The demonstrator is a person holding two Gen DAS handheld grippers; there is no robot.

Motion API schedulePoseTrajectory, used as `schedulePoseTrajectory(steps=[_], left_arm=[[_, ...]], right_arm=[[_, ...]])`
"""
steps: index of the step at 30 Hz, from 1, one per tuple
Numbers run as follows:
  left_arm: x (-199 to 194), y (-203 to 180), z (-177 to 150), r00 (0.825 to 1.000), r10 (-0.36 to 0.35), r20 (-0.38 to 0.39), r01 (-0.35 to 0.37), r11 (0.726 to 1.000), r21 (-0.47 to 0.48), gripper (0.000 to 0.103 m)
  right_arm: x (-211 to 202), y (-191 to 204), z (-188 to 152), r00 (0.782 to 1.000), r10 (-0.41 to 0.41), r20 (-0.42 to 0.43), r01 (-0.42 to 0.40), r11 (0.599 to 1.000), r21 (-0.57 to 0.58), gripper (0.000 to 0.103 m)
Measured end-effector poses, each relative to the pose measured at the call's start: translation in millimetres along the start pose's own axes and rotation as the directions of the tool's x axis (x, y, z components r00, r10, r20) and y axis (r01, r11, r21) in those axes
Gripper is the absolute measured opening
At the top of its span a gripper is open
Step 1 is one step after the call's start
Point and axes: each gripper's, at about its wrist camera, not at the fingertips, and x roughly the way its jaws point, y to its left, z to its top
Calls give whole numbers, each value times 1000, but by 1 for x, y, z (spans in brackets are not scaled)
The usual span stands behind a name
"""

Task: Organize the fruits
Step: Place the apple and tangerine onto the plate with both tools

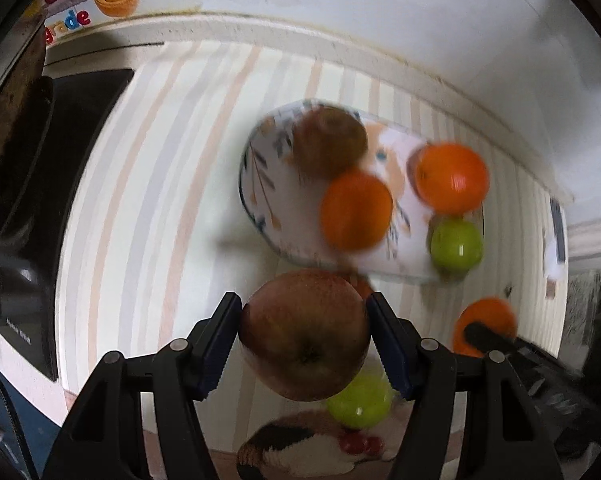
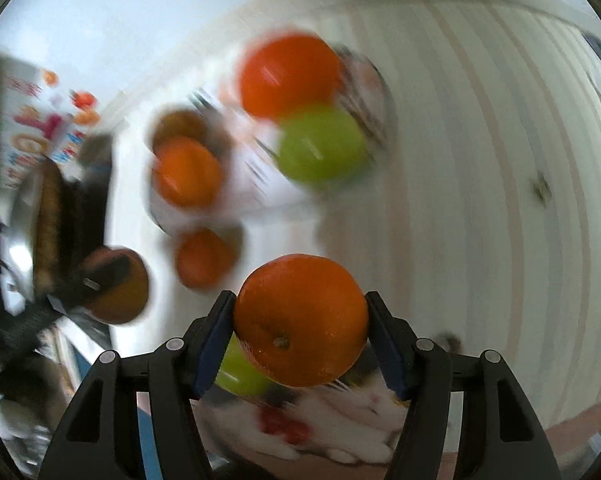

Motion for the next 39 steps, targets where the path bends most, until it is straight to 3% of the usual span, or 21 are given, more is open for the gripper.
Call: schedulePoseTrajectory(steps=[3,7,15,18,21,22,30,39], left_arm=[[2,5,23,1000,-6,-1,6,1000,-30,62],[19,17,55,998,-46,-46,42,995,-86,62],[49,21,78,990,-70,-119,55,990,-129,63],[55,14,77,989,-57,-134,43,993,-107,63],[52,10,77,992,-56,-115,44,994,-101,83],[50,9,78,993,-52,-106,42,994,-98,87],[33,7,77,999,-21,-49,17,997,-82,88],[3,8,62,998,66,18,-65,998,-27,88]], right_arm=[[-6,32,45,999,16,34,-15,999,-43,67],[6,63,93,999,-24,44,29,994,-103,67],[52,86,141,995,-76,-59,67,988,-136,67],[62,94,146,991,-91,-97,75,985,-154,70],[69,109,151,988,-124,-97,106,979,-175,91],[70,113,152,986,-143,-90,124,975,-186,93],[50,111,150,983,-175,-49,163,969,-188,96],[9,88,116,971,-234,51,240,955,-176,96]])
